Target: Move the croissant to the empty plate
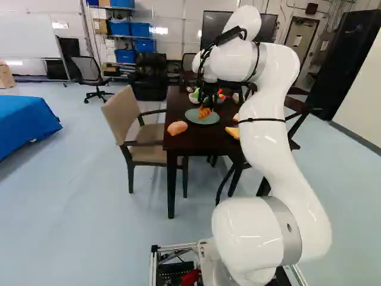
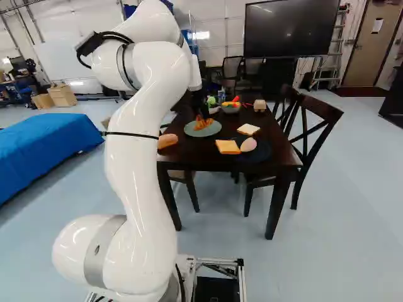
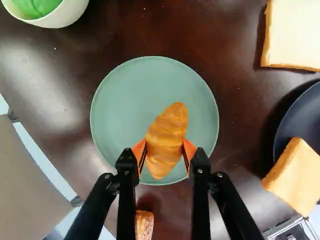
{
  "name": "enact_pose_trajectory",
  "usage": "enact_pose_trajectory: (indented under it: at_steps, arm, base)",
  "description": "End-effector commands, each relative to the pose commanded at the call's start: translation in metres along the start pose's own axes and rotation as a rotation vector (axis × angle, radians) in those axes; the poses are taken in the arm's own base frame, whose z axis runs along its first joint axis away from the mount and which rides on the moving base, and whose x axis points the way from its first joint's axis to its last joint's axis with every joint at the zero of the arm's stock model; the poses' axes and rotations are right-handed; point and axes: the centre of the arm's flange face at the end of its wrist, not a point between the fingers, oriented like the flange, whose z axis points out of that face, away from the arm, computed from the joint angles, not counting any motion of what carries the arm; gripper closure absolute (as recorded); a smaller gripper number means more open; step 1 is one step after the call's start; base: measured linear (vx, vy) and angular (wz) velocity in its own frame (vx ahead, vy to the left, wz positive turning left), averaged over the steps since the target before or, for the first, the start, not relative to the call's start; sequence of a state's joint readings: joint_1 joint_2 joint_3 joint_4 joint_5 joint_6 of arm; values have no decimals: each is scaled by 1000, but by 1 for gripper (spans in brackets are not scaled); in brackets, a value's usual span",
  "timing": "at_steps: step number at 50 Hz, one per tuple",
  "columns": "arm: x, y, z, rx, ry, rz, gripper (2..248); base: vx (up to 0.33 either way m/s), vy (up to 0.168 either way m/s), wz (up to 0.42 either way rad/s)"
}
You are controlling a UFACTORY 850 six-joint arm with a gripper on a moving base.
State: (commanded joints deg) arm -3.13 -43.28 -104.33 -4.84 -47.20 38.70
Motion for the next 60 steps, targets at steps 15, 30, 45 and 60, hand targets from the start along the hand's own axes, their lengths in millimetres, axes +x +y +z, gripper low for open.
enact_pose_trajectory:
  at_steps: [15,30,45,60]
  arm:
    - [0,-1,17,-11,-16,-1,137]
    - [0,-1,17,-11,-16,-1,73]
    - [0,0,6,-4,-5,0,3]
    - [-8,5,-20,1,2,-1,3]
  base:
    - [0,0,0]
    - [0,0,0]
    - [0,0,0]
    - [0,0,0]
